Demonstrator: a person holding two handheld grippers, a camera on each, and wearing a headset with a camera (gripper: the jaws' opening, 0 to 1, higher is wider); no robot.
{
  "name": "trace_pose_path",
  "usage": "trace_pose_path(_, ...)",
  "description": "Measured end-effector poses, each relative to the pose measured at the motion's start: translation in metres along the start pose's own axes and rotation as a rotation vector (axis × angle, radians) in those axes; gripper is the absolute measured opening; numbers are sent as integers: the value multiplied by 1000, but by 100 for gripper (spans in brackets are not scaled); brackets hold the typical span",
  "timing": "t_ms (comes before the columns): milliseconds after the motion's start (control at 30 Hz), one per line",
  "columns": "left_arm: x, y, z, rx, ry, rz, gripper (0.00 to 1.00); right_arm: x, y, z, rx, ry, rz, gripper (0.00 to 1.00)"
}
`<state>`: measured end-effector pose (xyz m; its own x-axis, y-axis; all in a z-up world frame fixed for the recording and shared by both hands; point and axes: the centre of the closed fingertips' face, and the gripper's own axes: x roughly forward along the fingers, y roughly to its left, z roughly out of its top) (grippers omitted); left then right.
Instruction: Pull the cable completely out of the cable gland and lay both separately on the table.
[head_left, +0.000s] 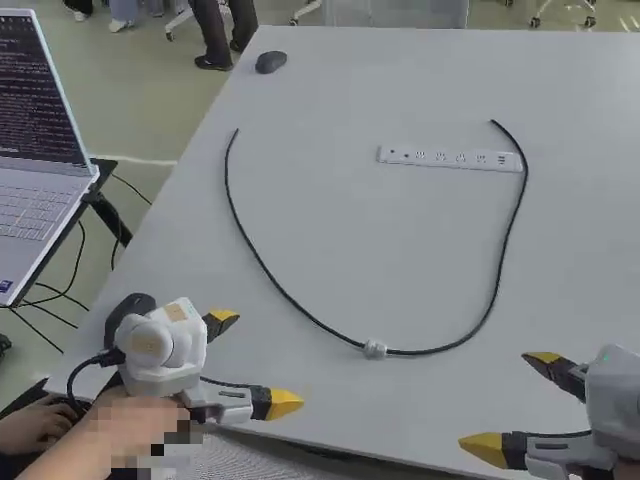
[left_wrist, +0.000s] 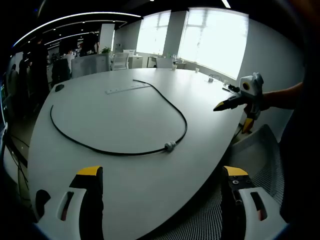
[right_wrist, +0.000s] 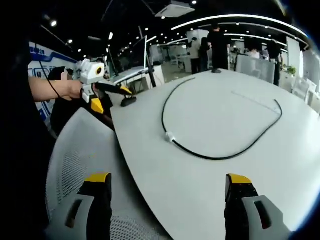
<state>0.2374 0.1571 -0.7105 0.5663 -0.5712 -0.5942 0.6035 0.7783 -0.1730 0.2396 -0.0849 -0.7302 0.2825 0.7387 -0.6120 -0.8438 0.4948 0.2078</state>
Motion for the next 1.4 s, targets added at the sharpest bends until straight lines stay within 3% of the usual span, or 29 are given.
trace_pose_path(567, 6, 0, -7, 2, 39, -11, 95, 5, -3, 0, -3, 14, 4, 91)
trace_pose_path(733, 5, 0, -3, -27, 18, -10, 96, 9, -8, 8, 2, 7, 3, 93)
trace_pose_path(900, 6, -2, -5, -25, 30, -13, 96, 14, -9, 24, -2, -18, 15, 92)
trace_pose_path(1100, 8, -10, -5, -17, 35, -22, 95, 23, -16, 34, -28, -13, 23, 89)
trace_pose_path(1200, 9, -6, -8, -16, 61, -20, 93, 26, -18, 39, -38, -13, 31, 87)
trace_pose_path(1400, 9, -1, -7, -20, 59, -22, 92, 34, -21, 43, -71, 15, 40, 84)
